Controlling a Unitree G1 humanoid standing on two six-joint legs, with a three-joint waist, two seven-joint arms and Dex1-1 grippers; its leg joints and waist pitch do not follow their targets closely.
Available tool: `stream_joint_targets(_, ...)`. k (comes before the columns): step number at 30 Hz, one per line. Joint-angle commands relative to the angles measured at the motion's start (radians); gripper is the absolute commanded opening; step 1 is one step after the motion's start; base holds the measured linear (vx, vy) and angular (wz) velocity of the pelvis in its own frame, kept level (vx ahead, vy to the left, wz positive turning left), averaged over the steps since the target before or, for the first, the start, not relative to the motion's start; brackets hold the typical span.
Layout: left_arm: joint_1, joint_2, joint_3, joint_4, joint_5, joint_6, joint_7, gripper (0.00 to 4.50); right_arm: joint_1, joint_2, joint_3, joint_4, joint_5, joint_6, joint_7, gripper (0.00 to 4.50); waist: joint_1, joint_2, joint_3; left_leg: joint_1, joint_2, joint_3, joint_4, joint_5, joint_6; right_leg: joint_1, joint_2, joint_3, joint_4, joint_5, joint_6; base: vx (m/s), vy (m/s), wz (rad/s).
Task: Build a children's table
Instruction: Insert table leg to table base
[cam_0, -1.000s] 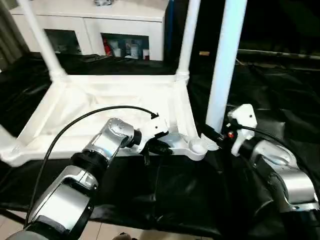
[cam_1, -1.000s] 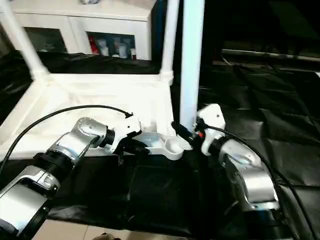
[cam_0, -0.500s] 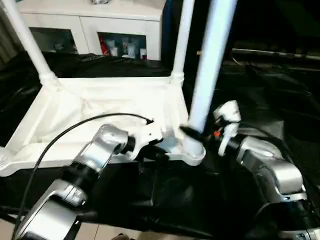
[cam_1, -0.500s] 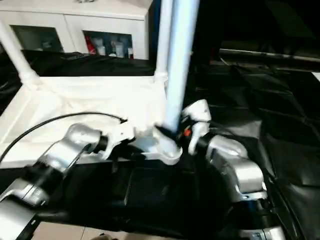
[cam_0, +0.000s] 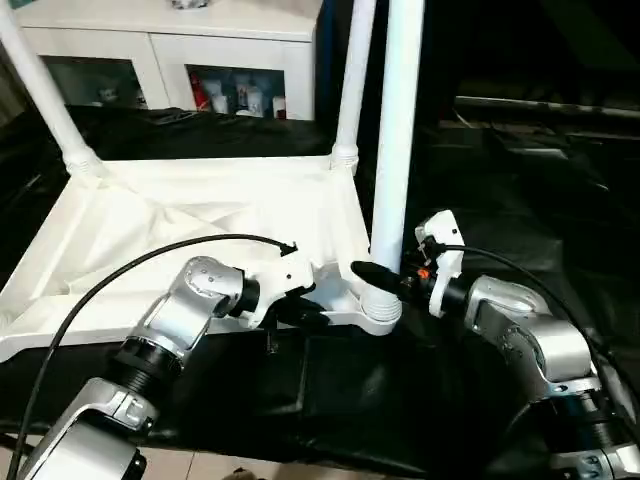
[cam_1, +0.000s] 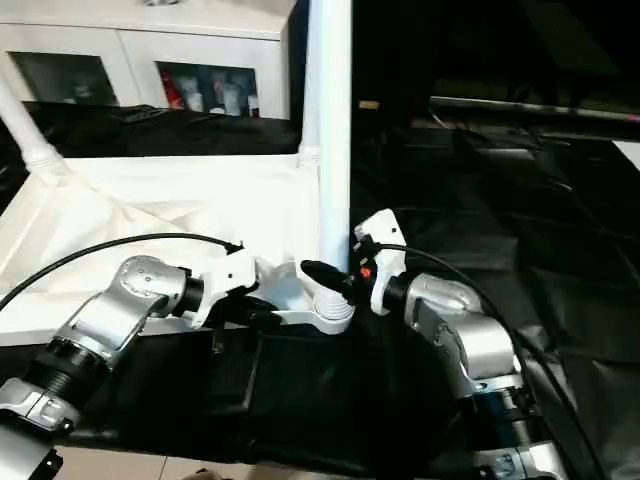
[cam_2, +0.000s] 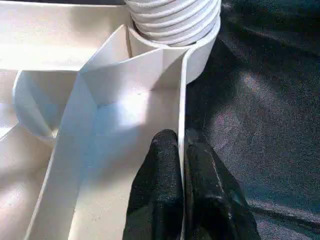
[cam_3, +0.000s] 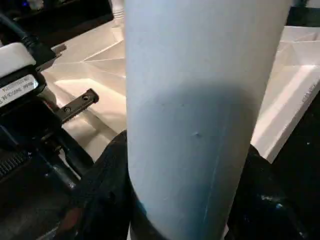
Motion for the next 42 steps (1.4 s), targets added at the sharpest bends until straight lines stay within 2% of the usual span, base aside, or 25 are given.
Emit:
stream_joint_targets(1,0.002,-0.005,0.04,0.002,-0.04,0.006,0.016,0.0,0.004,-0.001,0.001,0.044,-0.01,0.009,-0.01,1.91,0.014,-0.015,-0.067,0.004,0.046,-0.019,-0.066,-0.129,0.043,0.055,-0.102,0.063,-0.08,-0.245,-0.153,0.0,0.0,0.0)
stream_joint_targets(7,-0.014,-0.013,0.051,0.02,-0.033,0.001,0.039,0.0,0.026,0.014,-0.002,0.087,-0.017,-0.029,-0.01,1.91,0.014,-0.014,-0.067,0.004,0.046,-0.018,-0.066,-0.132,0.041,0.054,-0.103,0.064,-0.083,-0.253,-0.15,0.0,0.0,0.0)
stream_joint_targets(11,-0.027,-0.022,0.059,0.037,-0.035,-0.003,0.051,0.0,0.062,0.056,-0.036,0.112,0.002,-0.085,-0.032,1.91,0.017,-0.006,-0.067,0.006,0.046,-0.021,-0.066,-0.152,0.032,0.052,-0.106,0.063,-0.088,-0.289,-0.142,0.0,0.0,0.0)
stream_joint_targets(12,-0.03,-0.023,0.06,0.04,-0.035,-0.003,0.051,0.0,0.066,0.061,-0.04,0.117,0.003,-0.094,-0.034,1.91,0.016,-0.009,-0.067,0.006,0.046,-0.021,-0.067,-0.152,0.031,0.054,-0.104,0.063,-0.087,-0.284,-0.142,0.0,0.0,0.0)
stream_joint_targets(15,-0.043,-0.023,0.063,0.057,-0.035,-0.012,0.053,0.0,0.129,0.105,-0.069,0.155,0.018,-0.18,-0.056,1.9,0.017,0.005,-0.067,0.01,0.048,-0.022,-0.069,-0.183,0.025,0.05,-0.106,0.063,-0.093,-0.298,-0.147,0.0,0.0,0.0)
stream_joint_targets(17,-0.045,-0.022,0.064,0.06,-0.034,-0.014,0.053,0.0,0.144,0.113,-0.072,0.164,0.018,-0.202,-0.059,1.9,0.017,0.001,-0.066,0.009,0.047,-0.022,-0.07,-0.194,0.025,0.052,-0.106,0.063,-0.094,-0.302,-0.148,0.0,0.0,0.0)
stream_joint_targets(18,-0.047,-0.022,0.064,0.064,-0.033,-0.017,0.053,0.0,0.162,0.125,-0.077,0.177,0.016,-0.233,-0.059,1.9,0.018,0.009,-0.067,0.009,0.048,-0.025,-0.071,-0.191,0.024,0.054,-0.105,0.062,-0.09,-0.293,-0.152,0.0,0.0,0.0)
stream_joint_targets(19,-0.048,-0.021,0.064,0.065,-0.033,-0.018,0.052,0.0,0.167,0.13,-0.079,0.18,0.016,-0.242,-0.059,1.9,0.017,0.007,-0.067,0.008,0.049,-0.023,-0.071,-0.197,0.026,0.051,-0.105,0.063,-0.093,-0.294,-0.152,0.0,0.0,0.0)
stream_joint_targets(21,-0.055,-0.018,0.067,0.072,-0.033,-0.023,0.049,0.0,0.198,0.162,-0.1,0.201,0.014,-0.309,-0.067,1.9,0.016,0.013,-0.066,0.009,0.047,-0.026,-0.072,-0.222,0.02,0.052,-0.106,0.062,-0.095,-0.305,-0.156,0.0,0.0,0.0)
stream_joint_targets(24,-0.061,-0.016,0.067,0.079,-0.03,-0.03,0.051,0.0,0.212,0.179,-0.106,0.218,0.007,-0.357,-0.075,1.9,0.016,0.015,-0.066,0.011,0.049,-0.027,-0.075,-0.237,0.02,0.052,-0.106,0.062,-0.097,-0.324,-0.155,0.0,0.0,0.0)
stream_joint_targets(26,-0.067,-0.016,0.071,0.086,-0.029,-0.035,0.054,0.0,0.227,0.195,-0.098,0.248,-0.014,-0.433,-0.084,1.9,0.017,0.02,-0.066,0.012,0.048,-0.027,-0.076,-0.251,0.016,0.05,-0.107,0.063,-0.097,-0.318,-0.159,0.0,0.0,0.0)
stream_joint_targets(29,-0.069,-0.015,0.073,0.091,-0.03,-0.039,0.057,0.0,0.239,0.206,-0.083,0.268,-0.035,-0.494,-0.089,1.9,0.014,0.018,-0.063,0.015,0.048,-0.029,-0.079,-0.281,0.014,0.05,-0.106,0.061,-0.101,-0.349,-0.155,0.0,0.0,0.0)
stream_joint_targets(30,-0.069,-0.014,0.073,0.092,-0.03,-0.041,0.056,0.0,0.242,0.211,-0.08,0.275,-0.042,-0.512,-0.089,1.9,0.014,0.024,-0.061,0.016,0.048,-0.031,-0.082,-0.293,0.012,0.051,-0.105,0.061,-0.101,-0.365,-0.151,0.0,0.0,0.0)
stream_joint_targets(33,-0.067,-0.011,0.073,0.092,-0.028,-0.049,0.059,0.0,0.251,0.224,-0.065,0.294,-0.082,-0.595,-0.098,1.9,0.009,0.022,-0.059,0.014,0.046,-0.035,-0.085,-0.331,0.005,0.051,-0.109,0.059,-0.11,-0.441,-0.128,0.0,0.0,0.0)
stream_joint_targets(36,-0.065,-0.012,0.076,0.09,-0.03,-0.048,0.061,0.0,0.253,0.229,-0.062,0.299,-0.086,-0.612,-0.098,1.9,0.011,0.023,-0.058,0.023,0.046,-0.035,-0.084,-0.344,0.008,0.044,-0.107,0.061,-0.115,-0.462,-0.125,0.0,0.0,0.0)
stream_joint_targets(38,-0.064,-0.009,0.077,0.088,-0.031,-0.047,0.06,0.0,0.256,0.233,-0.047,0.322,-0.105,-0.669,-0.099,1.9,0.012,0.022,-0.059,0.02,0.048,-0.034,-0.086,-0.337,0.01,0.045,-0.107,0.062,-0.111,-0.434,-0.134,0.0,0.0,0.0)
stream_joint_targets(40,-0.062,-0.008,0.077,0.087,-0.031,-0.046,0.059,0.0,0.256,0.233,-0.04,0.327,-0.11,-0.681,-0.102,1.9,0.012,0.019,-0.058,0.019,0.048,-0.033,-0.086,-0.335,0.013,0.045,-0.107,0.063,-0.111,-0.422,-0.141,0.0,0.0,0.0)
stream_joint_targets(42,-0.058,-0.004,0.073,0.085,-0.028,-0.047,0.053,0.0,0.253,0.229,-0.024,0.334,-0.119,-0.675,-0.087,1.9,0.012,0.021,-0.057,0.019,0.049,-0.033,-0.086,-0.335,0.015,0.045,-0.107,0.064,-0.109,-0.418,-0.144,0.0,0.0,0.0)
